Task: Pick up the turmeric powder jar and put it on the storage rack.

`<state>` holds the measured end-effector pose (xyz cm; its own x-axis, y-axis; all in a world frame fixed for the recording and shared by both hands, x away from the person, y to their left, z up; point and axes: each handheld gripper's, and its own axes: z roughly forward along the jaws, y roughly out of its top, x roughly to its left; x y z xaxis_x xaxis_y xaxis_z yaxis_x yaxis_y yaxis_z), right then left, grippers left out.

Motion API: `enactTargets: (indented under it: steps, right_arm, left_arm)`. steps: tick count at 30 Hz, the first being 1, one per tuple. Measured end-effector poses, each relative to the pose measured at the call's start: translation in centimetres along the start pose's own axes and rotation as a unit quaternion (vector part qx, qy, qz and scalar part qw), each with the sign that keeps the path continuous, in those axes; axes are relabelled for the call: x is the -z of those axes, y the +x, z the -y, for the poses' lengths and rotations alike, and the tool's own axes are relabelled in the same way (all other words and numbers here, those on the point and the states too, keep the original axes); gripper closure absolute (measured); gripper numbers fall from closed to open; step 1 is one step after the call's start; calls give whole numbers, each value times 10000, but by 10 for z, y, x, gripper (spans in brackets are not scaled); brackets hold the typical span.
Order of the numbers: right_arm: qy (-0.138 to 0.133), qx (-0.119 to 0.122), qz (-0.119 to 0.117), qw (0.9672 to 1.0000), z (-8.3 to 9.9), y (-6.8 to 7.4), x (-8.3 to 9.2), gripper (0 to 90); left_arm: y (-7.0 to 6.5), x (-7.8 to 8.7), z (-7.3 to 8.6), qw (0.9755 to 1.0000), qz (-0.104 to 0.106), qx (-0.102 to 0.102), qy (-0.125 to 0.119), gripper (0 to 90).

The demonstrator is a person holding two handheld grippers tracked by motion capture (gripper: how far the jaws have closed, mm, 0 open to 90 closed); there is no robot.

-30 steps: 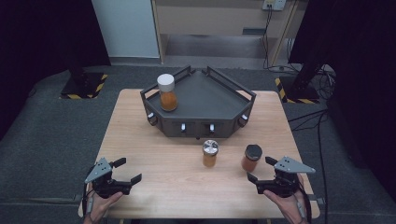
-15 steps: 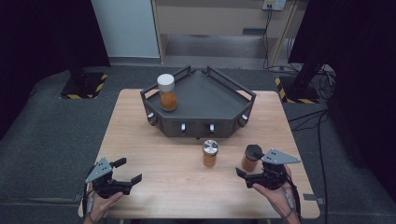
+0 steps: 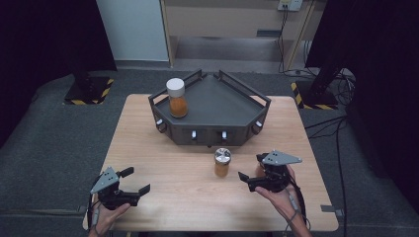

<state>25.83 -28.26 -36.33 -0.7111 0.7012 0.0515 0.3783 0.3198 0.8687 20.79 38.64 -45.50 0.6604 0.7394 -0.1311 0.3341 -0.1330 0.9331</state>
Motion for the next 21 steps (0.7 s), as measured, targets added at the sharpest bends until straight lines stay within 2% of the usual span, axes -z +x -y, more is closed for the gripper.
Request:
enactTargets:
  steps: [6, 21]
  right_arm:
    - [46, -44, -99, 9999, -6, -3, -11, 85]
    - [123, 15, -275, 9995, -21, 0, -39, 89]
  left_arm:
    - [0, 0, 0, 10000, 0, 4, 2, 27]
    - [0, 0, 0, 10000, 5, 0, 4, 28]
